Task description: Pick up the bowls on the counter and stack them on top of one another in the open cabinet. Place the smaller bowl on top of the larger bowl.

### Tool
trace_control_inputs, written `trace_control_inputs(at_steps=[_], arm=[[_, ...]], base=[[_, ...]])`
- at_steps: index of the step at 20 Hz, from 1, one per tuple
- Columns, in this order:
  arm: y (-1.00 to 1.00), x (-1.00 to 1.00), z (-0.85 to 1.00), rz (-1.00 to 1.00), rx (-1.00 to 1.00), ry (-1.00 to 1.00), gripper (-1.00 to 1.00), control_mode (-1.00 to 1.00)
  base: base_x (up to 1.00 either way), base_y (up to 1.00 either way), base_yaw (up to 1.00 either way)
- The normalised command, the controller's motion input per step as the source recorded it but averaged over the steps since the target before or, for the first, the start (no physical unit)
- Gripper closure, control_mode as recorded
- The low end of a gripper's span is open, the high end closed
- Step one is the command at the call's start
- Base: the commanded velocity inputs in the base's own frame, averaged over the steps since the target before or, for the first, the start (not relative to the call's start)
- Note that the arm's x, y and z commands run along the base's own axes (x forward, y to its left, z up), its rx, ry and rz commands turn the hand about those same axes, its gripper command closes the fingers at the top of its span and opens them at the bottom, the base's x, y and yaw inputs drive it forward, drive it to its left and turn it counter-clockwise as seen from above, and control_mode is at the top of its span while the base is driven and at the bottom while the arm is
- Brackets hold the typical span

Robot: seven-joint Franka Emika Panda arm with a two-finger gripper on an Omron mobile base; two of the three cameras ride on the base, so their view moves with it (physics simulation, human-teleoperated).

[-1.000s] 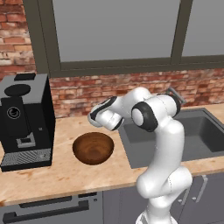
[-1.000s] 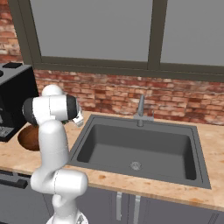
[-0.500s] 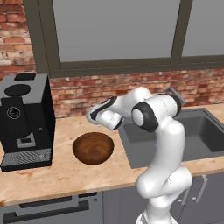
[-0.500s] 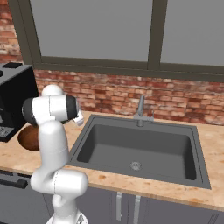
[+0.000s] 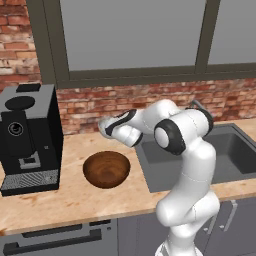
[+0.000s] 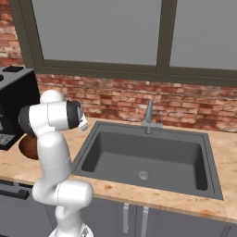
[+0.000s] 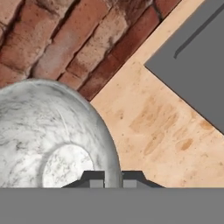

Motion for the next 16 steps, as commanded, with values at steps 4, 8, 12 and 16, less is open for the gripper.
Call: trace_control_inputs(at_steps=[4,8,12,16], arm=[[-0.08,-0.35,0.53,0.01,-0.01,0.07,1.0,-1.0],[-0.13,-0.55,0.55,0.03,-0.02,0.04,1.0,-1.0],[-0.07,-0.55,0.76,0.04,0.0,0.01,1.0,-1.0],[0.0,-0.47,0.88,0.06,0.0,0.01,1.0,-1.0]], base=[[0.0,0.0,0.0],[0.0,0.0,0.0],[0.0,0.0,0.0],[0.0,0.0,0.0]])
